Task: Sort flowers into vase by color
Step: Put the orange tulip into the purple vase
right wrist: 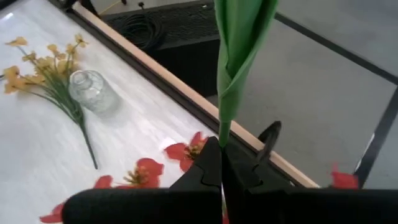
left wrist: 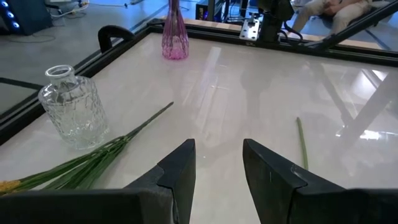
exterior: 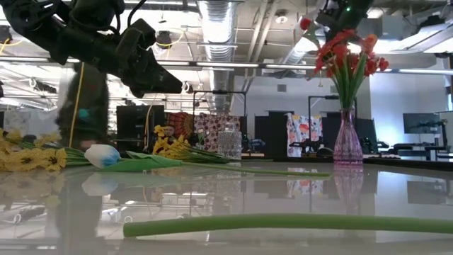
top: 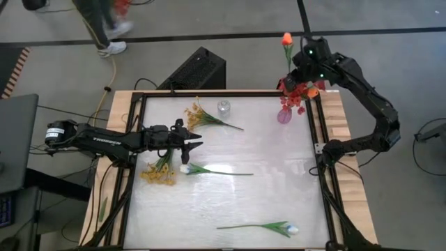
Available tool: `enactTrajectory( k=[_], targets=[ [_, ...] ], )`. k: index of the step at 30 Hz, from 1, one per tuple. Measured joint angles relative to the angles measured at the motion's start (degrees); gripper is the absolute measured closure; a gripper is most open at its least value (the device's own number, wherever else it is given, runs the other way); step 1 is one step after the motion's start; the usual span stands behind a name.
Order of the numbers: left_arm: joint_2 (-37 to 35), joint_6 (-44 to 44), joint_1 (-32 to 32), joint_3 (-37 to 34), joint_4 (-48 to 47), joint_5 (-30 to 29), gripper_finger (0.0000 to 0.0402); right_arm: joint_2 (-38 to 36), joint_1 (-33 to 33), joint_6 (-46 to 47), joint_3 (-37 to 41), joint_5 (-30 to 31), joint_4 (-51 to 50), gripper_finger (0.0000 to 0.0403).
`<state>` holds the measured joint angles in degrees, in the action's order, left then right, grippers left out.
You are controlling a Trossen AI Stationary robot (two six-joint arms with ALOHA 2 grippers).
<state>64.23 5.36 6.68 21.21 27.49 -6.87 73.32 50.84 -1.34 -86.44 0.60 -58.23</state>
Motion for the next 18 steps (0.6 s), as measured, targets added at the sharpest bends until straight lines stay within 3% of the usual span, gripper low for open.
enactTrajectory(
  k=[10,18],
  targets=[
    [0.0,0.1,-0.5,0.0,-1.3,0.0,0.0280,-4.0,-1.7,1.5,11.3,4.3,6.6,0.0383],
    [0.0,-0.3,-0.5,0.0,-0.4,0.0,0.0280,-9.9,-1.9,2.8,12.9,4.3,8.3,0.0383]
  ],
)
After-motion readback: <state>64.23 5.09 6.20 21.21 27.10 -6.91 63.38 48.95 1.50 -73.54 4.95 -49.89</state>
